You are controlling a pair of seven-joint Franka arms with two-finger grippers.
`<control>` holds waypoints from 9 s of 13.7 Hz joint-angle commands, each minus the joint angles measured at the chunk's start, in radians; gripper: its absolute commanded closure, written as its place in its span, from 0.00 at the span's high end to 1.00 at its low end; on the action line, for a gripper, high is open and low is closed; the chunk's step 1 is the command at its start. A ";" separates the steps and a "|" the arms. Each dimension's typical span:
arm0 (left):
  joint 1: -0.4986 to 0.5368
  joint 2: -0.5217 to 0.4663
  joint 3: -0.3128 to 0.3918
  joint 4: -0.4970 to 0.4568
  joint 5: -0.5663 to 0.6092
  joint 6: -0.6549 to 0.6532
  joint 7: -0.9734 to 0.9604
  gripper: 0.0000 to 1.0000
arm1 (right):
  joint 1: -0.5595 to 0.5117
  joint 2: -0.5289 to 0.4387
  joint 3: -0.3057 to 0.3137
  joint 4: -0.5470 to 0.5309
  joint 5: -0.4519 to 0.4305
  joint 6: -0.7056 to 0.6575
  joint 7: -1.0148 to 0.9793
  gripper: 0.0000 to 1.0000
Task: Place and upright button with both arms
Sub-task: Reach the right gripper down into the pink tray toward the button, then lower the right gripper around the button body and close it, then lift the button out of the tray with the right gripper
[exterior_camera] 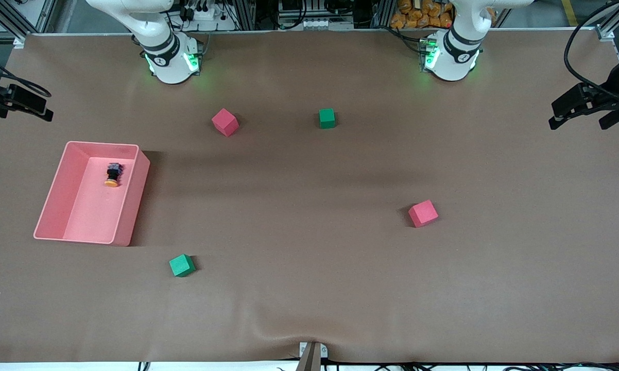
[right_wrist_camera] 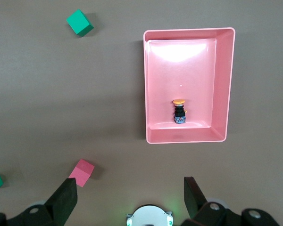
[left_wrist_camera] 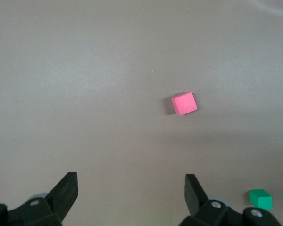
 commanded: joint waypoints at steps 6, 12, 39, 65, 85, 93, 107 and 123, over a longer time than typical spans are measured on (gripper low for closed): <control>0.004 -0.002 -0.005 0.005 0.018 -0.011 0.012 1.00 | -0.002 -0.033 0.007 -0.033 -0.008 0.022 0.012 1.00; 0.005 -0.003 -0.005 -0.002 0.017 -0.011 0.013 1.00 | -0.013 -0.026 0.002 -0.119 -0.012 0.027 0.004 1.00; 0.007 0.009 -0.002 -0.002 0.017 -0.012 0.015 1.00 | -0.292 0.218 -0.001 -0.780 -0.066 0.868 -0.330 1.00; 0.005 0.012 -0.003 -0.002 0.018 -0.012 0.015 1.00 | -0.292 0.369 -0.001 -0.848 -0.083 1.096 -0.233 1.00; 0.007 0.018 -0.005 0.001 0.017 -0.012 0.013 1.00 | -0.306 0.352 0.000 -0.835 -0.083 1.089 -0.247 0.16; 0.007 0.020 -0.005 -0.001 0.015 -0.012 0.007 1.00 | -0.304 0.330 0.002 -0.613 -0.083 0.757 -0.330 0.16; -0.001 0.032 -0.006 -0.002 0.007 -0.012 0.013 1.00 | -0.051 0.309 0.017 -0.167 -0.032 0.173 -0.312 0.17; -0.007 0.049 -0.006 -0.001 0.004 -0.011 0.012 1.00 | 0.347 0.347 0.016 -0.044 0.081 0.327 0.085 0.18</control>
